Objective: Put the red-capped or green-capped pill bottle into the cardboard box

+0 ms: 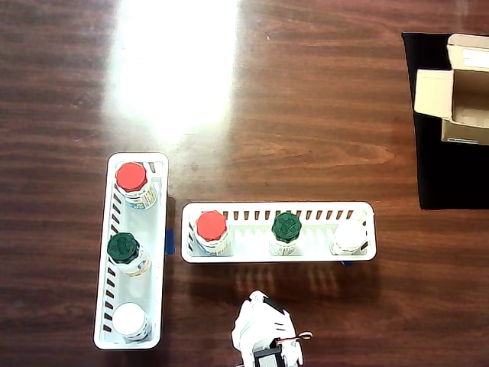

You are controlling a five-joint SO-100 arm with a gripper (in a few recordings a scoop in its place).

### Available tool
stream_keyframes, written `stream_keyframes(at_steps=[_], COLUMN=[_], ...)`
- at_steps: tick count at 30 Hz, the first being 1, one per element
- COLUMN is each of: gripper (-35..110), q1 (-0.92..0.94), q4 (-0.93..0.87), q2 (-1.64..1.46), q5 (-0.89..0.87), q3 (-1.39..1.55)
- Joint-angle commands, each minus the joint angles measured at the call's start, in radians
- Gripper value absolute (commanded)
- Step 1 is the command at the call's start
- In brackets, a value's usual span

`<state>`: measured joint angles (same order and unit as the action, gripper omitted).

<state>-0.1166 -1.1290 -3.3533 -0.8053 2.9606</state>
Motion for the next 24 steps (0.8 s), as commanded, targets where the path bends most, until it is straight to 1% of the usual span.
stream_keyframes(at_steps=[1, 12, 19, 24], gripper=[2, 2, 2, 3], q1=[0.314, 0.313, 0.310, 0.311], q4=[0.210, 0.235, 0.311, 0.328], q2=[-0.083, -0.083, -0.083, -0.083], q5=[-0.899, -0.884, -0.865, -0.897], q3=[0.000, 0.000, 0.000, -0.006])
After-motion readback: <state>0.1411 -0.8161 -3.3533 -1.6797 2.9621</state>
